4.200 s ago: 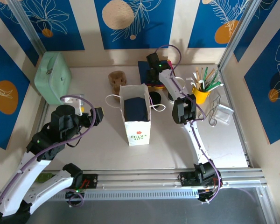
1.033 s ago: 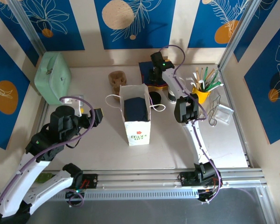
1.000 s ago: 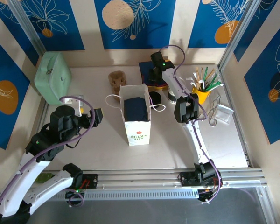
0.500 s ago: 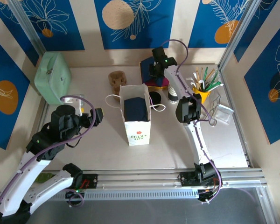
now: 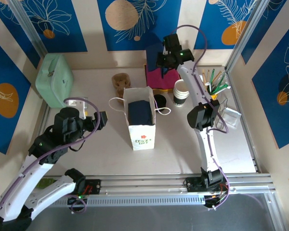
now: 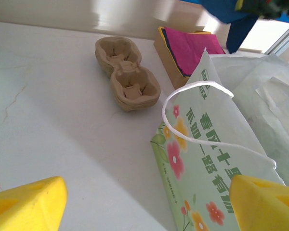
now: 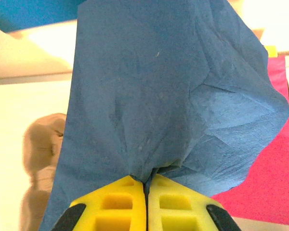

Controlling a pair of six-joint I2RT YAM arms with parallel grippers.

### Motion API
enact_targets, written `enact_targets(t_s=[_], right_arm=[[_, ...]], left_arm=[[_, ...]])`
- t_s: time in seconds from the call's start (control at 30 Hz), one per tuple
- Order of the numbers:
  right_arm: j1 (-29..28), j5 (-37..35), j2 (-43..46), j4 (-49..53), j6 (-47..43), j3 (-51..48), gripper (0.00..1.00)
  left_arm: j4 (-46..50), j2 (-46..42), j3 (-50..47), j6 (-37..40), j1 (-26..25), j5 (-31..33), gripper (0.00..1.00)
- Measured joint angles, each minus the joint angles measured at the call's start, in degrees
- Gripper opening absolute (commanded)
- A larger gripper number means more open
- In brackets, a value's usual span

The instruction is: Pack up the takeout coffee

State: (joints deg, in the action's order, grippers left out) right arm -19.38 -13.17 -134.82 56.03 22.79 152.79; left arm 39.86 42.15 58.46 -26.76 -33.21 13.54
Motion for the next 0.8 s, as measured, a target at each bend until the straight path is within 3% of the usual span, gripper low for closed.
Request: enact_targets(t_s=[0.37,0.8], right_arm=[[0.0,6.86,11.69,5.09,0.7,1.7,0.03],[-0.74,23.96,26.05,7.87,6.73,-5.2,0.02]], left_arm=[[-0.37,-0.07,0.0,-0.37,0.0,-0.07,0.88],[-0.44,-0.24,-0.39,-0.39,0.0,-0.83,0.88]])
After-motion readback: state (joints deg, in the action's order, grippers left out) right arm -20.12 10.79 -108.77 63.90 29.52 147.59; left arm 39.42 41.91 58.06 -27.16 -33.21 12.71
